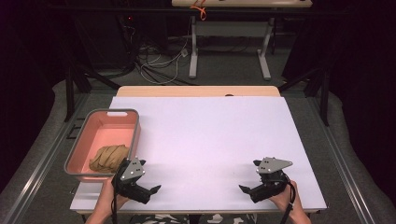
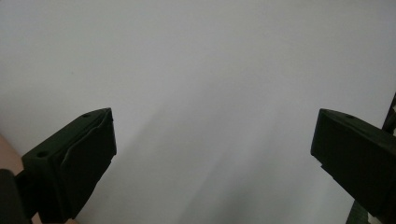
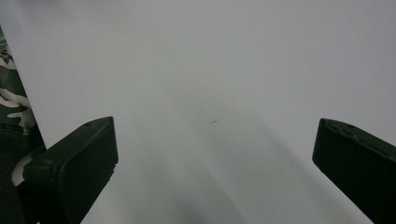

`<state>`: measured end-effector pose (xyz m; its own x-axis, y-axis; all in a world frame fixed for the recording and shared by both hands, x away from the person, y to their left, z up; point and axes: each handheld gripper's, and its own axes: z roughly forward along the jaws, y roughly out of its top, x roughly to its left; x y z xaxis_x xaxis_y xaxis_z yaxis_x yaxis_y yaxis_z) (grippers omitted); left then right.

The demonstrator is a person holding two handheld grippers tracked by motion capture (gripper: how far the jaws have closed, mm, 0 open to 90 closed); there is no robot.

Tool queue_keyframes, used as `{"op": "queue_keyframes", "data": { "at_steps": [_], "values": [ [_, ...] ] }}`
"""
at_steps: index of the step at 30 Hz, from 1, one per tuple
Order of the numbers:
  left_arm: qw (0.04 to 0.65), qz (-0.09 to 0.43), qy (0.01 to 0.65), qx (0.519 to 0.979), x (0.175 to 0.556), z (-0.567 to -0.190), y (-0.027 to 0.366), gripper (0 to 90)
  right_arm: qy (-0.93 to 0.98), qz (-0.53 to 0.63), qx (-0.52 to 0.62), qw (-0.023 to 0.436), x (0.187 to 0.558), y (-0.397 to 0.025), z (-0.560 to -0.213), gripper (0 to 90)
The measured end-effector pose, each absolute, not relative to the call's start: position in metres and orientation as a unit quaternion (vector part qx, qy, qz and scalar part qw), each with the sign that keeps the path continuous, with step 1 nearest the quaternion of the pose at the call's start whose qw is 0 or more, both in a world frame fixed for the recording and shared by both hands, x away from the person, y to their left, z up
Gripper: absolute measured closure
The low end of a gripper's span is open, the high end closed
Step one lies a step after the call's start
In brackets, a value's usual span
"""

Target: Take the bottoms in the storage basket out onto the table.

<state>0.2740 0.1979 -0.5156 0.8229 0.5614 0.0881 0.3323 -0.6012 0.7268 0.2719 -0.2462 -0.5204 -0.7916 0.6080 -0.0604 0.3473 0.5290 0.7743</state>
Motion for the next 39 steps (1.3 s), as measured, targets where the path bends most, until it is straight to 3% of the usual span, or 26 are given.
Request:
{"op": "queue_keyframes", "data": {
  "at_steps": [39],
  "values": [
    [0.372,0.162,0.237,0.882,0.3,-0.483,0.194,0.0,0.856,0.404,0.277,0.166,0.272,-0.243,-0.525,0.0]
  ]
}}
